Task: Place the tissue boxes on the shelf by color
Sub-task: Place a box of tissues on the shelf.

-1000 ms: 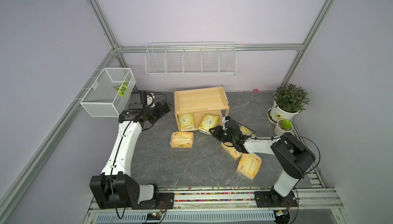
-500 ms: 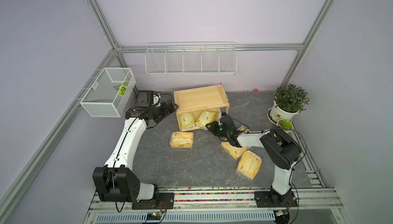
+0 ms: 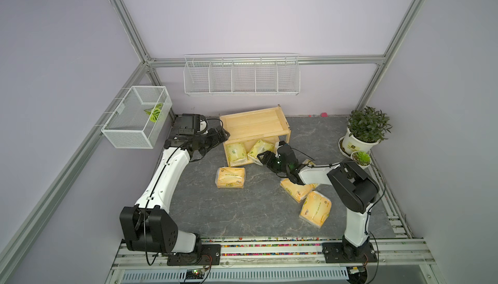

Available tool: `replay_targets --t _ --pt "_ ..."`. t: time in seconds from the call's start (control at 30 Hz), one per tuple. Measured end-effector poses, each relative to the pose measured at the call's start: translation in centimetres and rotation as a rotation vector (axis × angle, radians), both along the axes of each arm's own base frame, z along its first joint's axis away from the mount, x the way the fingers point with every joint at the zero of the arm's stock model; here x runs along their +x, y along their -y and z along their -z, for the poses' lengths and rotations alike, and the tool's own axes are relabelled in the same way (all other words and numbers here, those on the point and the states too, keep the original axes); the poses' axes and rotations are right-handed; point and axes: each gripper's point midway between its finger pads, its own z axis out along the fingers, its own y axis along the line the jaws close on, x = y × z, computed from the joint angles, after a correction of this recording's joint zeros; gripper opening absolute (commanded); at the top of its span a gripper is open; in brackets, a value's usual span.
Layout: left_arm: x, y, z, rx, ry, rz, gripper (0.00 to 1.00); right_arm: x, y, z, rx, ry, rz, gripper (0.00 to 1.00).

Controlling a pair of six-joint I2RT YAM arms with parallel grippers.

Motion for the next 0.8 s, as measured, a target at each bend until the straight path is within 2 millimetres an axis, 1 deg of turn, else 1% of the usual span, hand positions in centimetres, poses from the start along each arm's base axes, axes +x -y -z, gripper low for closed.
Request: replay_targets --t 0.1,0.17,0.3,0.43,0.67,0.8 --pt "0.3 -0.3 0.1 0.025 0.006 -0.028 1.00 -0.1 0.2 -0.1 -0.015 0.003 -0.001 0.79" --pt "0.4 -0.5 0.1 0.037 0.008 -0.046 1.00 -0.3 0.5 -0.6 -0.025 0.009 -0.001 0.80" --pt "0.6 -0.5 0.2 0.060 0.017 -0.067 1.00 -0.3 1.3 -2.3 -0.040 0.041 0.005 0.81" --pt "0.8 -0.3 0.2 0.069 0.026 -0.067 1.00 0.0 2.2 -3.5 -0.063 0.072 0.019 0.82" --pt "1.5 0.2 1.1 0.074 0.018 -0.059 1.00 0.2 2.9 -3.1 -0.096 0.075 0.031 0.81" --pt "1.6 0.3 1.5 0.078 0.008 -0.056 1.00 0.8 2.8 -2.4 -0.101 0.074 0.050 0.81"
